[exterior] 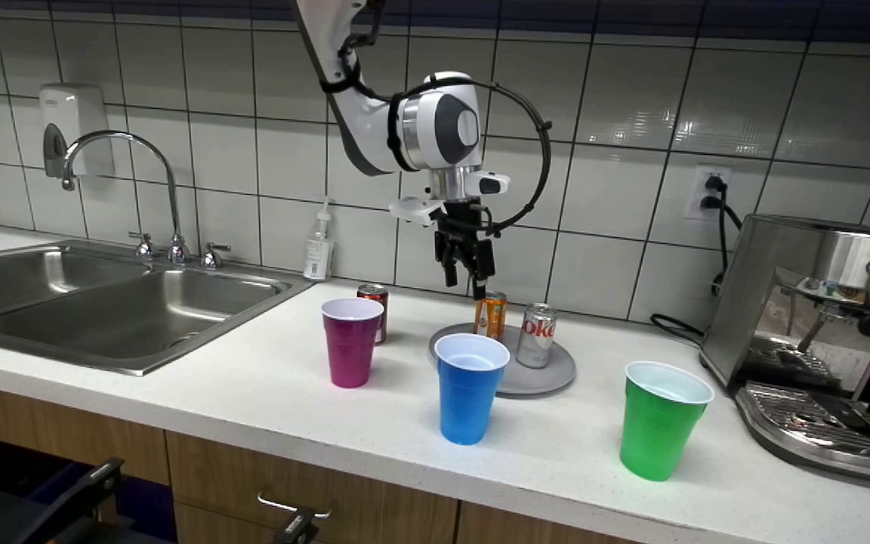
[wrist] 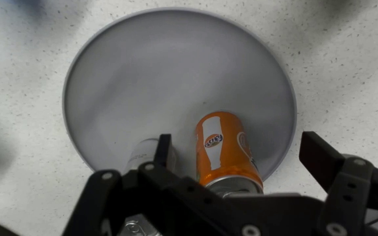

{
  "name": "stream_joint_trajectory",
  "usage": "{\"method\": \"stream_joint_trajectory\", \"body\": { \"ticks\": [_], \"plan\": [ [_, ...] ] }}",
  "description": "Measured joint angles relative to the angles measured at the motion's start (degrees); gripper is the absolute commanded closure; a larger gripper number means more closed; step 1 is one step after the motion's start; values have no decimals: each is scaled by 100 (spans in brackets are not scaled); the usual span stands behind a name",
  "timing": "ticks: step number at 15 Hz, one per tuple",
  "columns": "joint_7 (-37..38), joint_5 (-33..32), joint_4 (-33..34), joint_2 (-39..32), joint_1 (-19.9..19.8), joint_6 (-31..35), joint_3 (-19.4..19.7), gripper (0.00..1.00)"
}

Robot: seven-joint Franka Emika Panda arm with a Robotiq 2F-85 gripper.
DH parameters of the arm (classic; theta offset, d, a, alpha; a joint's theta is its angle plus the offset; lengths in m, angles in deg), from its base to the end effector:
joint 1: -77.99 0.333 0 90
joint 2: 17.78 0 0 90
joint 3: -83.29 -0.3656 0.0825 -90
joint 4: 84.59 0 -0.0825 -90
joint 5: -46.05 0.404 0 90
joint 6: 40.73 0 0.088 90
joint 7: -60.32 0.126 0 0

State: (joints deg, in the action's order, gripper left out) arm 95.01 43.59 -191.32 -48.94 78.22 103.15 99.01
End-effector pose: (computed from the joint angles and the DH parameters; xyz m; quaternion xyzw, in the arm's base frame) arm 0.6727 -0.1707 0.2550 0.9170 -0.3856 0.0738 0.0713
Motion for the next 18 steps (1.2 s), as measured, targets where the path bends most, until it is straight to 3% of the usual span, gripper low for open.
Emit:
{"method": "stream_joint_trajectory", "body": {
  "ticks": [17, 18],
  "plan": [
    [36, 105, 1400, -1081, -276, -361, 8, 0],
    [46, 107, 1466, -1125, -289, -392, 10, 25]
  ]
}}
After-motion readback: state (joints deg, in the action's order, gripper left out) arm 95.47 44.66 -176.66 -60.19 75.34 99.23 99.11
